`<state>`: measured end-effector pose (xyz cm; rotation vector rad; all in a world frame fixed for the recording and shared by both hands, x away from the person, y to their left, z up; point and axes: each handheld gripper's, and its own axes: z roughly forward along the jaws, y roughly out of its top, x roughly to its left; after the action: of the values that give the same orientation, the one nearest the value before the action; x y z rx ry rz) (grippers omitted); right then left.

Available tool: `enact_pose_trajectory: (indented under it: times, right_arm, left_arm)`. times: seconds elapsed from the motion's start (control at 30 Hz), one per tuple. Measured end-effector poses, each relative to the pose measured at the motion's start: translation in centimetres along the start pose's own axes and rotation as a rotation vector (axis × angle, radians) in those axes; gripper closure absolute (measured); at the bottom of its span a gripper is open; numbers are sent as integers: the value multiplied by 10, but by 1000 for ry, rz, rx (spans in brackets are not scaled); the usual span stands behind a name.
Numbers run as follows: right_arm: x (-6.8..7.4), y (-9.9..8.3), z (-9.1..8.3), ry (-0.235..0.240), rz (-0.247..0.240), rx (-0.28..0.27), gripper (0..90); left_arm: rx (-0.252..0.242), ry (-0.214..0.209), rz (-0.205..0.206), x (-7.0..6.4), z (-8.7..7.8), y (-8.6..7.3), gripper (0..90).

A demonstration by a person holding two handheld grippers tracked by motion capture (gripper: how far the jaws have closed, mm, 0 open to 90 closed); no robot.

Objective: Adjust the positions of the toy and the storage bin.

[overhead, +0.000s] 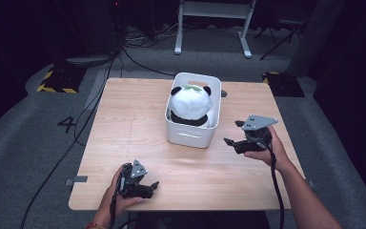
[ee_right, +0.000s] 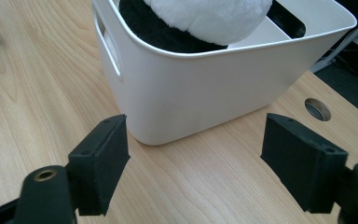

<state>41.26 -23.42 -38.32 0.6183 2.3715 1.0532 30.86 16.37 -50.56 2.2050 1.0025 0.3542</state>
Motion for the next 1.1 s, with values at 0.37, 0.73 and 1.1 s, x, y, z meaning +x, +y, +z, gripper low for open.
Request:
enact_pose_trajectory:
  times: [0.37, 0.73, 1.1]
  right_arm:
    - [-2, -12, -10, -7, 8, 0, 226]
    - [-1, -24, -15, -25, 2, 24, 225]
    - [1, -37, -16, -41, -7, 54, 228]
  left_arm:
    - [3, 4, 1, 0, 0, 0, 151]
    - [3, 4, 1, 0, 0, 0, 152]
    - [3, 4, 1, 0, 0, 0, 151]
